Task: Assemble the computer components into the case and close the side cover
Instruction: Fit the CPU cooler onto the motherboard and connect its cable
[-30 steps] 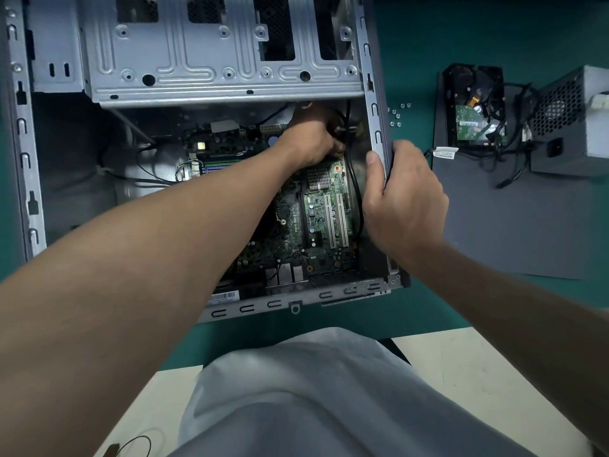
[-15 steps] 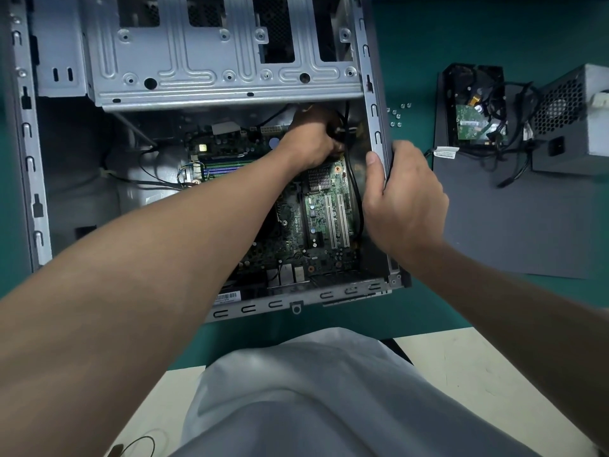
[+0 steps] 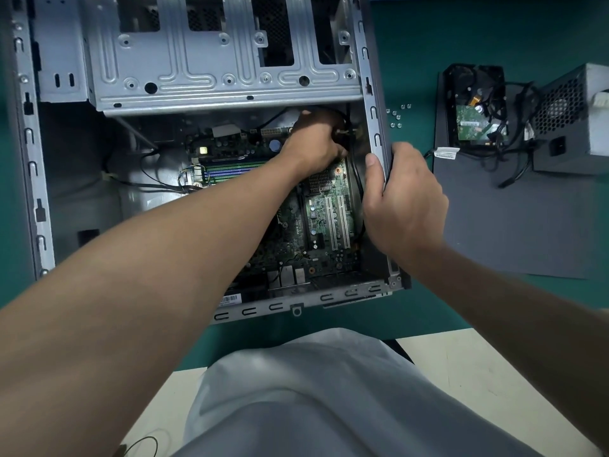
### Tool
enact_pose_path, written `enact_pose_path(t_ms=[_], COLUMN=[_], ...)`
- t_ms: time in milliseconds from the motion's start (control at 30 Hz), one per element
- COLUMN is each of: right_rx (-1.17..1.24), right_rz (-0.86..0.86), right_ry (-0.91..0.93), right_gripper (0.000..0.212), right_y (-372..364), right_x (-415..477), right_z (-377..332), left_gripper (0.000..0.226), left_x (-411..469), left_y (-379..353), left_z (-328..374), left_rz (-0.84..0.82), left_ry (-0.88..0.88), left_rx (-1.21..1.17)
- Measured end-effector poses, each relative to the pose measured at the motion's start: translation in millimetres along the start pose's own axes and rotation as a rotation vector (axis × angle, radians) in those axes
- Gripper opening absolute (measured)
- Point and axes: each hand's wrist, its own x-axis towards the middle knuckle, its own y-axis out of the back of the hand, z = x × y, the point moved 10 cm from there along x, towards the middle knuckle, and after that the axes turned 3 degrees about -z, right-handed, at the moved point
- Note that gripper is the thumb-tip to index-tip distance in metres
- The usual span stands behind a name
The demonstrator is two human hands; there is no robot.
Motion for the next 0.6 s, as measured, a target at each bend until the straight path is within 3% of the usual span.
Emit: enact_pose_path(t_ms=[333, 600], right_rx=[-0.007, -0.016], right_rz=[0.008, 0.005], right_ry=[-0.011, -0.005], right_gripper=[0.03, 0.031], right_y=[-0.1, 0.0], right_x=[1.5, 1.5], right_z=[1.8, 0.4], left_gripper=[0.013, 0.026], left_x=[0.3, -0.1], left_y=[-4.4, -2.9], left_z=[-2.0, -1.2], left_rz=[-0.038, -0.022], left_ry=[0.038, 0.055], left_rx=[-0.018, 0.005])
